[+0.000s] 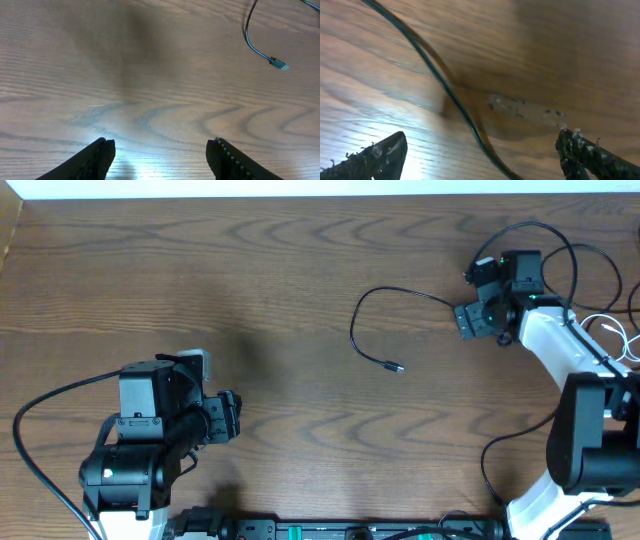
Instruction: Untangle cables
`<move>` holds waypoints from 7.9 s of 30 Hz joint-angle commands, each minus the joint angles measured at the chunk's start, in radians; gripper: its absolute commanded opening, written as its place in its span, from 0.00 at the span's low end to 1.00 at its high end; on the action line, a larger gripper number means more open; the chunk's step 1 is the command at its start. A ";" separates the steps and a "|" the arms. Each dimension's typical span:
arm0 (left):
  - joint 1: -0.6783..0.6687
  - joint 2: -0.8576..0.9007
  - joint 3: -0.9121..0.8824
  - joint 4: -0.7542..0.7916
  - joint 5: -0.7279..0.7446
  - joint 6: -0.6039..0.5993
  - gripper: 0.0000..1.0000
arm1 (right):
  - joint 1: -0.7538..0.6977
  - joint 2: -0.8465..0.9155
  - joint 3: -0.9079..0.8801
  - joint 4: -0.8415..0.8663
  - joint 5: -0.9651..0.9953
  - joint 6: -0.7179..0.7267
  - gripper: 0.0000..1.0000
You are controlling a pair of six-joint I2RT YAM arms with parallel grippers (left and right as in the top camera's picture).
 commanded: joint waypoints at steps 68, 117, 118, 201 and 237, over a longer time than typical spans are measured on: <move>0.004 -0.002 0.006 -0.062 0.133 -0.009 0.64 | -0.655 -0.290 0.403 0.298 -0.247 0.631 0.01; 0.004 -0.002 0.006 -0.063 0.143 0.018 0.64 | -0.577 -0.177 0.403 -0.144 -0.590 0.549 0.98; 0.004 -0.002 0.006 -0.062 0.143 0.018 0.64 | -0.552 -0.176 0.402 -0.167 -0.589 0.508 0.94; 0.004 -0.002 0.006 -0.047 0.144 0.017 0.64 | -0.293 0.293 0.274 -0.061 -0.328 0.394 0.06; 0.004 -0.002 0.006 -0.040 0.144 0.017 0.64 | -0.286 0.420 0.274 -0.183 0.189 0.619 0.01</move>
